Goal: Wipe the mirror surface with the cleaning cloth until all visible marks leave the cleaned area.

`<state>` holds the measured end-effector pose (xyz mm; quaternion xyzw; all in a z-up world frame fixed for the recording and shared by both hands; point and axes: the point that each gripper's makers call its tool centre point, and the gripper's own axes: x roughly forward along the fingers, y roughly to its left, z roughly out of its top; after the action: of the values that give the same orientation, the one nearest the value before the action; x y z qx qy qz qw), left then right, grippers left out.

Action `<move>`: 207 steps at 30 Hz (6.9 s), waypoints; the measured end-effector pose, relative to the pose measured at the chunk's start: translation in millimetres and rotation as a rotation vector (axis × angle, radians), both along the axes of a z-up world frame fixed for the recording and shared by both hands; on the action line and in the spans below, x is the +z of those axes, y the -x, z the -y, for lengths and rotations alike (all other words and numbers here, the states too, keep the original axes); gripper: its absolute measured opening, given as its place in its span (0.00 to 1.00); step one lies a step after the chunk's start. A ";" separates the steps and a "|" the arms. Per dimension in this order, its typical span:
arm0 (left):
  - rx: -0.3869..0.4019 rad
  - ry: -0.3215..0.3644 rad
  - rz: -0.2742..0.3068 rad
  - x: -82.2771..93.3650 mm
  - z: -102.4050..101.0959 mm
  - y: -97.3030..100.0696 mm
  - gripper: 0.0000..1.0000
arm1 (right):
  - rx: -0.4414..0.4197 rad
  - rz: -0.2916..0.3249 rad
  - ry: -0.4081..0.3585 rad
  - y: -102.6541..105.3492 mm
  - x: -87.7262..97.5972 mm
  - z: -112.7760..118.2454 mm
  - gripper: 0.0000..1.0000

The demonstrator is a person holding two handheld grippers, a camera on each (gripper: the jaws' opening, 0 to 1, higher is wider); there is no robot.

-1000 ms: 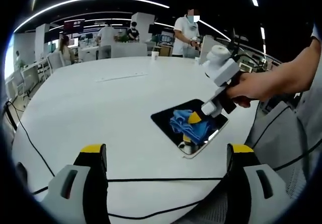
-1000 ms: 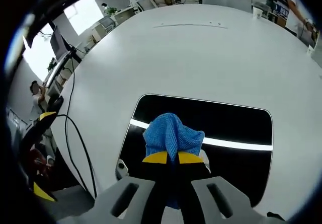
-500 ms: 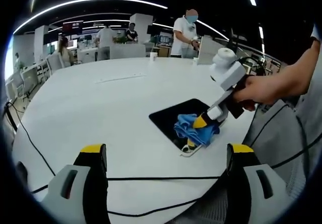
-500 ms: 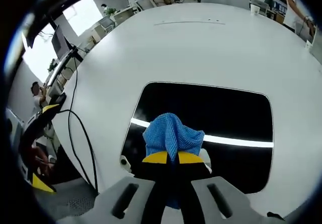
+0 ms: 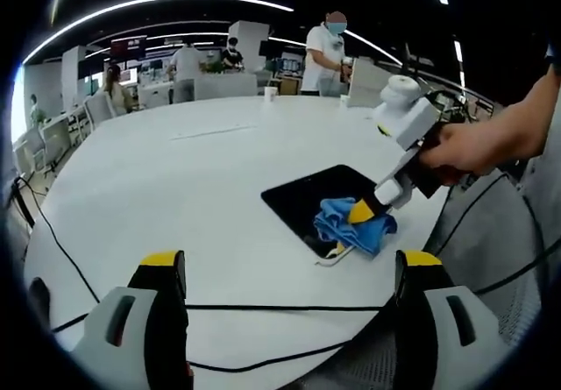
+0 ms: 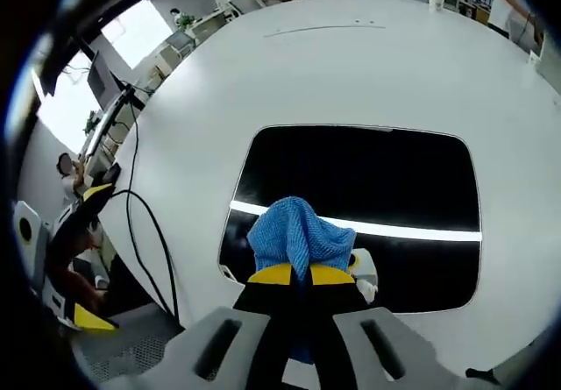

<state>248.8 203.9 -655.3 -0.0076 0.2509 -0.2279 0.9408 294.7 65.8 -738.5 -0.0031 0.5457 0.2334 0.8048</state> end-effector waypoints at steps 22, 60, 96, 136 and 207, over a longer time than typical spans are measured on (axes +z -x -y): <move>0.039 0.030 0.010 4.5 0.0 2.7 0.99 | 0.023 -0.001 0.004 10.4 -0.8 -0.4 0.00; 0.081 -0.005 0.029 8.2 -5.4 2.6 0.99 | -0.015 -0.003 -0.009 2.7 0.0 39.5 0.00; 0.051 -0.015 0.012 4.5 -6.5 -0.1 0.99 | -0.040 0.016 0.014 -33.0 -0.5 37.5 0.00; 0.049 -0.006 -0.023 -5.3 -11.4 -4.2 0.99 | 0.044 0.069 0.073 -115.3 -4.1 21.6 0.00; 0.040 -0.021 -0.018 -4.4 -8.8 -10.8 0.99 | -0.012 0.076 0.072 -133.6 0.9 58.3 0.00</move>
<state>259.6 212.7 -659.7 -0.0048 0.2616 -0.2066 0.9428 428.4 7.5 -737.6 -0.0376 0.5229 0.2085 0.8256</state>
